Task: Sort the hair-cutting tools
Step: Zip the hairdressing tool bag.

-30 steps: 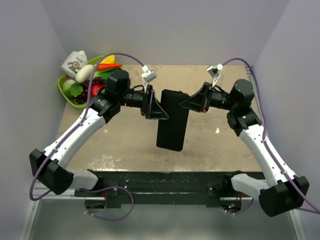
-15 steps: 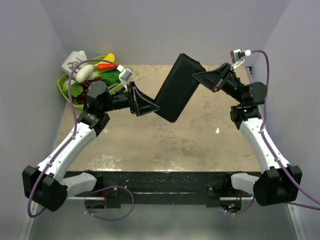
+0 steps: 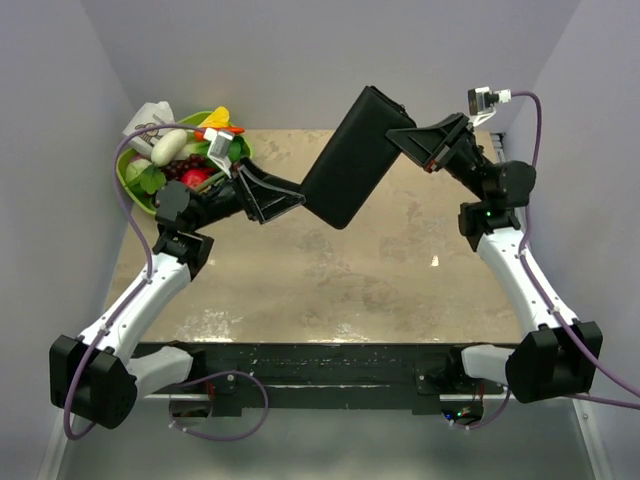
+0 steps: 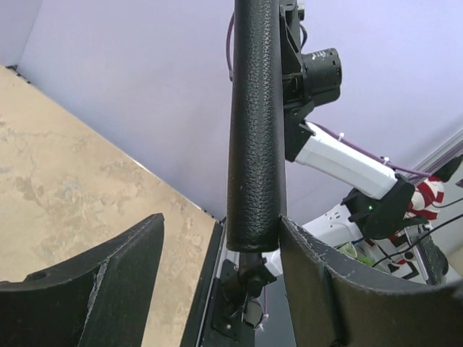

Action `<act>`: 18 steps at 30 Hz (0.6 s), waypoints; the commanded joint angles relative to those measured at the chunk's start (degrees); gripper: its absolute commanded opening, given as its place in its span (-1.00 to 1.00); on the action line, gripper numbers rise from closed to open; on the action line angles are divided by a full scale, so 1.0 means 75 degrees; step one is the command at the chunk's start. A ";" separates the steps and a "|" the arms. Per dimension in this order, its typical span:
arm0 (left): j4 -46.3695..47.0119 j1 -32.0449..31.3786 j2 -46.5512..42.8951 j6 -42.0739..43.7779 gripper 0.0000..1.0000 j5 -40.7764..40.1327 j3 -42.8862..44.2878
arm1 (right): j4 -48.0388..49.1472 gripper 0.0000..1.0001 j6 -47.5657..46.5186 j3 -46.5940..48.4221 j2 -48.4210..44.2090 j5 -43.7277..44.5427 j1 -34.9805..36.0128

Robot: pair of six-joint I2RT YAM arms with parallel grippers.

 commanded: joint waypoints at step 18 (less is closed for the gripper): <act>0.3873 0.0073 0.0477 -0.2246 0.37 -0.0480 -0.0637 | 0.1567 -1.00 -0.0505 0.0040 0.0650 0.2652 0.1622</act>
